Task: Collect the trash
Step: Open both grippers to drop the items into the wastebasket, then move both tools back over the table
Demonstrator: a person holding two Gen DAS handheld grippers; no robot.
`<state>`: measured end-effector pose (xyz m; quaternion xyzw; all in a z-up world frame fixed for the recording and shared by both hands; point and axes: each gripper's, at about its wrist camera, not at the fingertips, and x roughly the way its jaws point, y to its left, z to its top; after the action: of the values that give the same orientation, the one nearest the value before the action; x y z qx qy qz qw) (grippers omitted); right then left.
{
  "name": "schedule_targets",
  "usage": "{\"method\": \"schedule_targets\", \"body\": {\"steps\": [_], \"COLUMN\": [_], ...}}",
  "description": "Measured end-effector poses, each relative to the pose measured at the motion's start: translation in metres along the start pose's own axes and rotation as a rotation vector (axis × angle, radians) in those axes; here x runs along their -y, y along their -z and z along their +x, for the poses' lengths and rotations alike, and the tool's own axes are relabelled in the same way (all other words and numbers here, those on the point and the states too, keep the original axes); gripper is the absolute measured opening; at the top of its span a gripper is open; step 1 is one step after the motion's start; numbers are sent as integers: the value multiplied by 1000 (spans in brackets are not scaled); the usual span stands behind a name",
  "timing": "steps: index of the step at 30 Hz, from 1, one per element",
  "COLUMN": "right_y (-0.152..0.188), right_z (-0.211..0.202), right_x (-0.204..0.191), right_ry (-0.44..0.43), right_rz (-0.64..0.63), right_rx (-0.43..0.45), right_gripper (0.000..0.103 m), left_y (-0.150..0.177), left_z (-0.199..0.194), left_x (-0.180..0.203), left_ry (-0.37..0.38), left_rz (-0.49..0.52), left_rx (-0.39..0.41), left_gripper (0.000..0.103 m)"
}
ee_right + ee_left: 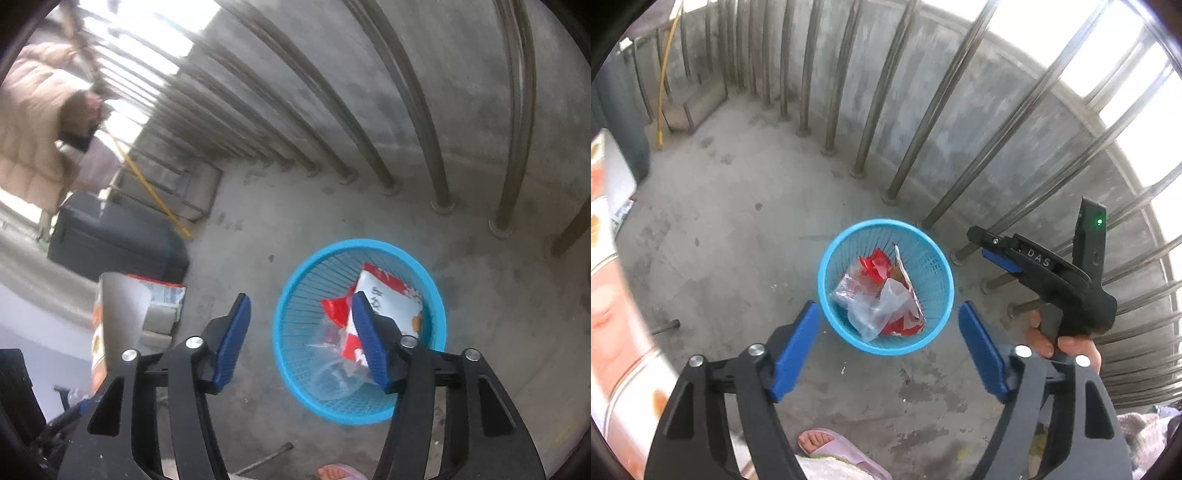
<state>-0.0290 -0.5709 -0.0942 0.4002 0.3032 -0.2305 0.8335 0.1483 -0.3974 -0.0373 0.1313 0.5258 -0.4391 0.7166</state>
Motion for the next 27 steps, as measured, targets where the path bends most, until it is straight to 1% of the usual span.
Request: {"method": "schedule_targets", "body": {"steps": [1, 3, 4, 6, 7, 9, 10, 12, 15, 19, 23, 25, 27], "right_y": [2, 6, 8, 10, 12, 12, 13, 17, 24, 38, 56, 68, 88], "right_z": [-5, -13, -19, -23, -24, -26, -28, -29, -28, -31, -33, -29, -23], "right_x": [-6, -18, -28, -43, -52, -68, -78, -99, -132, -182, -245, -277, -319], "right_ry": [-10, -32, -41, -55, -66, -83, -93, -112, -136, -164, -217, -244, -282], "right_rz": [-14, -49, -75, -110, -130, -164, -185, -225, -298, -420, -572, -654, -770], "right_rx": [1, -4, -11, -25, -34, -43, -46, -56, -75, -71, -68, -77, -100], "right_gripper": [58, 60, 61, 62, 63, 65, 66, 68, 69, 71, 73, 76, 78], "left_y": [8, 21, 32, 45, 57, 72, 86, 105, 135, 178, 215, 232, 247], "left_z": [-17, -36, -55, -78, -97, -120, -137, -158, -185, -220, -249, -259, -267], "left_x": [-3, -8, -14, -26, -37, -52, -65, -85, -115, -153, -187, -205, -221], "left_ry": [-3, -9, -23, -50, -82, -121, -151, -189, -264, -354, -430, -459, -462], "left_rz": [1, 1, -5, -18, -33, -59, -86, -127, -187, -278, -358, -407, -453], "left_rx": [25, 62, 102, 165, 212, 263, 300, 338, 387, 456, 527, 554, 572], "left_gripper": [78, 79, 79, 79, 79, 80, 80, 80, 81, 81, 81, 81, 81]}}
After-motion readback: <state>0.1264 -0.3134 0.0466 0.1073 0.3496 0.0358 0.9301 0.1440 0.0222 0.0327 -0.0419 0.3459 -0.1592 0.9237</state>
